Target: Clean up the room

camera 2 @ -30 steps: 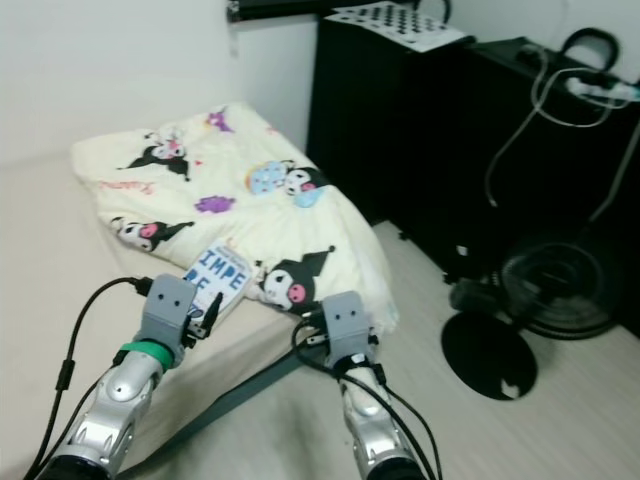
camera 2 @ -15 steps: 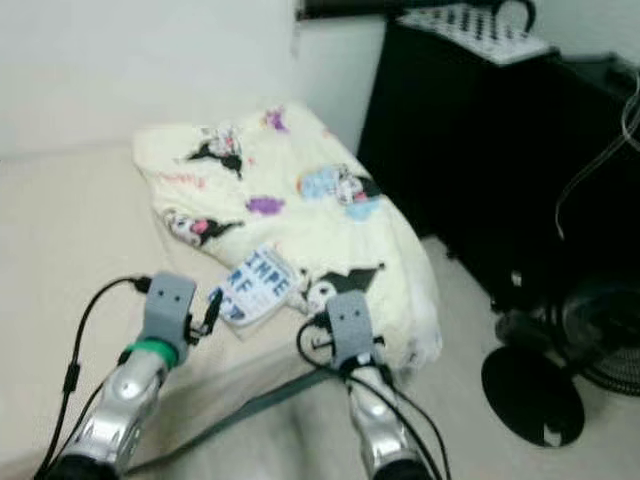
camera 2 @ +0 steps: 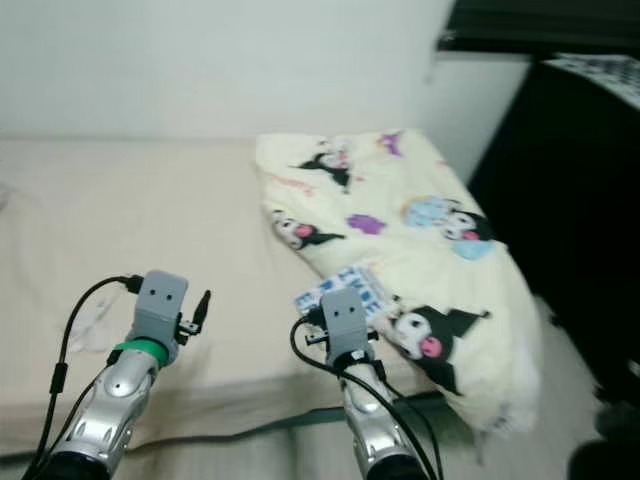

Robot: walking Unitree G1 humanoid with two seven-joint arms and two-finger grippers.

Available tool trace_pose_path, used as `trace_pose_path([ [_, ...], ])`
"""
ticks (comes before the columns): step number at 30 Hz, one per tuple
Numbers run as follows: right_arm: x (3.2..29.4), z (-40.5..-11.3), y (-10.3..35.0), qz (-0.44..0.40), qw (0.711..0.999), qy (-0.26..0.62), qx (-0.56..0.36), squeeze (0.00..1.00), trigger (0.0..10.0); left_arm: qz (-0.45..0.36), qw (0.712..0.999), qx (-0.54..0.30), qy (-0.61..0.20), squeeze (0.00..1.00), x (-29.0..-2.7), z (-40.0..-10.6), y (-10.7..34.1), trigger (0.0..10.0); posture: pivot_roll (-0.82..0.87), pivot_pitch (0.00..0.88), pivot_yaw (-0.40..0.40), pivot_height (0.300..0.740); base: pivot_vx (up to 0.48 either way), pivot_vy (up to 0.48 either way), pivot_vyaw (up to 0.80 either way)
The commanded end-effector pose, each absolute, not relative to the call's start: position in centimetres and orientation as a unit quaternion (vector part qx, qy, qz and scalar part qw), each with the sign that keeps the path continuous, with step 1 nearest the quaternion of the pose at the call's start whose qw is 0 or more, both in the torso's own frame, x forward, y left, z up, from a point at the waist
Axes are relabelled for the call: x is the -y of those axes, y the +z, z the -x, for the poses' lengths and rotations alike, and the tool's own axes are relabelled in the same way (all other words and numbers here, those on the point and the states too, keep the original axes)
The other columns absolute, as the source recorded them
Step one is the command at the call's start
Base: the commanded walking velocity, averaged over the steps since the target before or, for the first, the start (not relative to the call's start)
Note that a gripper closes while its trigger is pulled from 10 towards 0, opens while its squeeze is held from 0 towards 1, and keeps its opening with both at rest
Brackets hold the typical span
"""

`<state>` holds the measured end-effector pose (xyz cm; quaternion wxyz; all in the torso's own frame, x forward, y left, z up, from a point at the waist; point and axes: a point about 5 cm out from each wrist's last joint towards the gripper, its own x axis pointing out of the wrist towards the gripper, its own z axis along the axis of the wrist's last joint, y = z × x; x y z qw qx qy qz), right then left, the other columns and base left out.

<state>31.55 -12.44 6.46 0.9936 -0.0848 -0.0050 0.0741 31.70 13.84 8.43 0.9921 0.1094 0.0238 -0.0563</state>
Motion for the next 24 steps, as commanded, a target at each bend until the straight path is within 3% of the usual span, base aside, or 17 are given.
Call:
trace_pose_path([
  [1,13.14,-31.25,5.82,0.084,0.995,0.062,-0.011,0.0,10.0,-0.109,0.991,-0.034,-0.065,0.0,-13.37,-31.46,7.91,10.0,-0.02,0.037,-0.005,0.74,0.0,0.0,0.8],
  [3,13.14,-31.25,5.82,0.084,0.995,0.062,-0.011,0.0,10.0,-0.109,0.991,-0.034,-0.065,0.0,-13.37,-31.46,7.91,10.0,-0.02,0.037,-0.005,0.74,0.0,0.0,0.8],
  [24,13.02,-30.99,5.7,0.068,0.996,0.061,-0.01,0.0,10.0,-0.119,0.991,-0.051,-0.035,0.0,-13.97,-31.76,7.62,10.0,-0.02,0.046,-0.002,0.74,0.412,0.0,0.0],
])
